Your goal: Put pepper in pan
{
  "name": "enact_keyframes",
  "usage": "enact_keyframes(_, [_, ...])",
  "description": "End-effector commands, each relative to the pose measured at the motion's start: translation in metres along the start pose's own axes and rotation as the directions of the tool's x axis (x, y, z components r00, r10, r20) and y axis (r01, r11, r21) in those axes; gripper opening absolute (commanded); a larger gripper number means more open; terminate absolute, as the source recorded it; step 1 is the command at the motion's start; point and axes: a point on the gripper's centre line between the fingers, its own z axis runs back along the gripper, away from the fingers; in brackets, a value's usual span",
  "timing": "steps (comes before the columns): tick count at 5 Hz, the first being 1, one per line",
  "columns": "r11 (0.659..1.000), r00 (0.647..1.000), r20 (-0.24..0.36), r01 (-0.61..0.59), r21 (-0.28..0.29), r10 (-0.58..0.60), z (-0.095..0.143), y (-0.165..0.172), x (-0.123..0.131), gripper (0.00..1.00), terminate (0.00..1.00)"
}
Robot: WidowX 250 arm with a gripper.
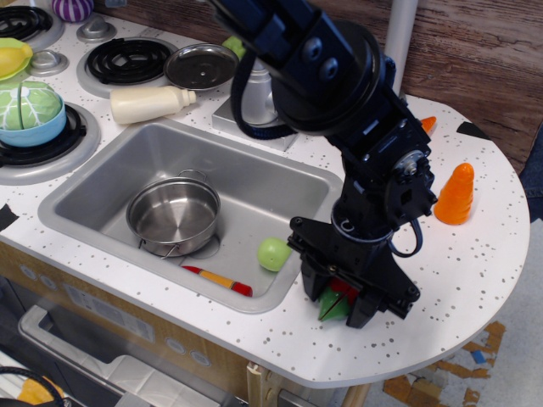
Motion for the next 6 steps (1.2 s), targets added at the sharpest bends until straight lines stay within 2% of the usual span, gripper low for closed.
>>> enact_keyframes(1, [0.998, 0.998, 0.008, -0.062, 0.030, 0.062, 0.014, 0.017, 0.011, 0.00, 0.00])
enact_keyframes(2, [0.982, 0.988, -0.030, -0.147, 0.121, 0.152, 0.048, 0.060, 0.023, 0.00, 0.00])
enact_keyframes(3, [0.971, 0.993, -0.011, -0.112, 0.209, 0.117, 0.068, 0.108, 0.030, 0.00, 0.00])
enact_keyframes(4, [0.966, 0.997, -0.010, -0.066, 0.251, 0.070, 0.077, 0.157, 0.029, 0.00, 0.00])
enact_keyframes(5, [0.960, 1.000, 0.010, -0.020, 0.278, 0.018, 0.072, 0.204, 0.024, 0.00, 0.00])
enact_keyframes(6, [0.966, 0.998, 0.051, 0.032, 0.257, -0.047, 0.054, 0.231, 0.022, 0.00, 0.00])
